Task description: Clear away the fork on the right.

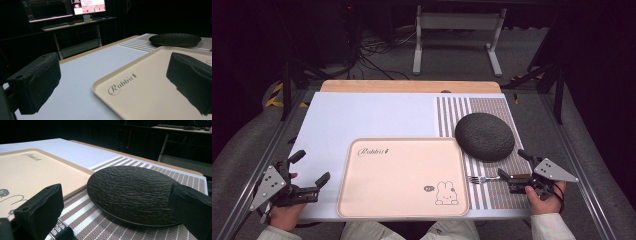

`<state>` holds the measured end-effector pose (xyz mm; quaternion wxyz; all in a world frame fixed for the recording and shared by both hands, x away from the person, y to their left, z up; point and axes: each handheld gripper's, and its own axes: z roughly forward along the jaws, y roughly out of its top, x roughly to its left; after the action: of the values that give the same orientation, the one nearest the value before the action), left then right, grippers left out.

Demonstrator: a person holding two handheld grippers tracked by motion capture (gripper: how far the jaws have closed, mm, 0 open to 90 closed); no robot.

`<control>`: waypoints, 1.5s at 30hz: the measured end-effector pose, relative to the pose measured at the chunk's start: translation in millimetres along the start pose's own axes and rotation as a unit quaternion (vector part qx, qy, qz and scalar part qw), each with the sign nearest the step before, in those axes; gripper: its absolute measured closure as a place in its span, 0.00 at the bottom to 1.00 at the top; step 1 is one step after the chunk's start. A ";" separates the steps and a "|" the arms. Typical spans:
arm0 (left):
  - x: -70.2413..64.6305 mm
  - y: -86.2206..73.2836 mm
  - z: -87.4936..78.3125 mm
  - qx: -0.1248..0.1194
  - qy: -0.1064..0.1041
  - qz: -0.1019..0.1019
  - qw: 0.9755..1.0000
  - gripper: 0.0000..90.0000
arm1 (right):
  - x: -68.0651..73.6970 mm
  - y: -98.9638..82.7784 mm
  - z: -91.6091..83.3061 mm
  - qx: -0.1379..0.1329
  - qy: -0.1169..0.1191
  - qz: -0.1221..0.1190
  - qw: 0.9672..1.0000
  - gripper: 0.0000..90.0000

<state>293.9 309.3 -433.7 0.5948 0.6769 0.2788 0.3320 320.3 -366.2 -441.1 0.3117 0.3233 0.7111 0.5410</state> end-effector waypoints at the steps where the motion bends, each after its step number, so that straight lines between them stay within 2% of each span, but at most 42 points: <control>1: 0.1 0.0 0.0 0.000 -0.001 -0.001 1.000 0.00 | 0.0 0.3 -0.3 -0.002 -0.001 0.000 1.000 0.01; 23: 1.2 0.5 0.7 0.003 -0.001 -0.007 1.000 0.00 | -1.0 5.4 0.0 -0.001 0.000 0.003 1.000 0.01; 34: 1.9 0.7 0.3 0.003 0.000 -0.006 1.000 0.00 | -3.9 31.5 20.9 0.000 0.022 -0.001 1.000 0.01; 42: 1.9 1.0 -0.1 0.003 0.000 -0.007 1.000 0.00 | -1.8 47.7 39.6 0.016 0.045 -0.009 0.999 0.01; 45: 1.9 1.1 0.3 0.002 -0.001 -0.006 1.000 0.00 | -2.4 54.0 43.1 0.038 0.057 -0.011 0.998 0.02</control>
<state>295.3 310.4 -432.4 0.5954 0.6768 0.2830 0.3275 362.5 -332.5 -398.0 0.2642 0.2953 0.7514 0.5277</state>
